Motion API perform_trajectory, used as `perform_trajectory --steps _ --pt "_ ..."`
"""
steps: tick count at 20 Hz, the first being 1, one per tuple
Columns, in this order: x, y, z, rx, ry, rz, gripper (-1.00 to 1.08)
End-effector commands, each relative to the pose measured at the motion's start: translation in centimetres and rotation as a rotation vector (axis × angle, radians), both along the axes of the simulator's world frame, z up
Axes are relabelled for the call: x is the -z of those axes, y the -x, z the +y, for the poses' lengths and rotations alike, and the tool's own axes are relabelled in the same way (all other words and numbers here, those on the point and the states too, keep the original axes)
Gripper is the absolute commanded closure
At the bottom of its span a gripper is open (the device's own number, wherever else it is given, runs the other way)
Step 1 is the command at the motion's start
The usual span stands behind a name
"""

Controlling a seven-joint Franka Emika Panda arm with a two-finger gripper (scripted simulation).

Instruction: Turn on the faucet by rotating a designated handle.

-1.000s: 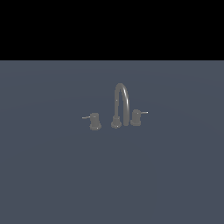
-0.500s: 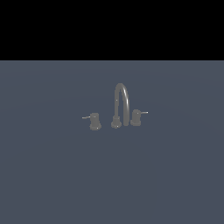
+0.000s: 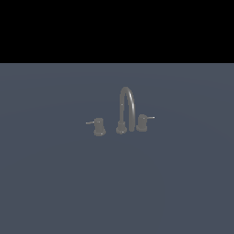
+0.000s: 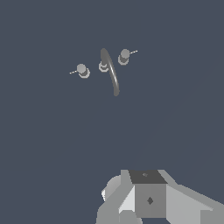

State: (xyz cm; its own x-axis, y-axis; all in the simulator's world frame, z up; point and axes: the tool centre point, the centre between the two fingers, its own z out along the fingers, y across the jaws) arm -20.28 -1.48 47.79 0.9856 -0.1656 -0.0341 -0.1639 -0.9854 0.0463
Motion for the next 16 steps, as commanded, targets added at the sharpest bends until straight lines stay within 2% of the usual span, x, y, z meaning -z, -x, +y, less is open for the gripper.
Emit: perform_trajectory --steps 1,16 --pt "0.6 -1.6 -0.2 0.042 -0.001 -0.003 1.08" --pt "7.6 -13.7 -2.8 0.379 -0.006 -0.023 1.08"
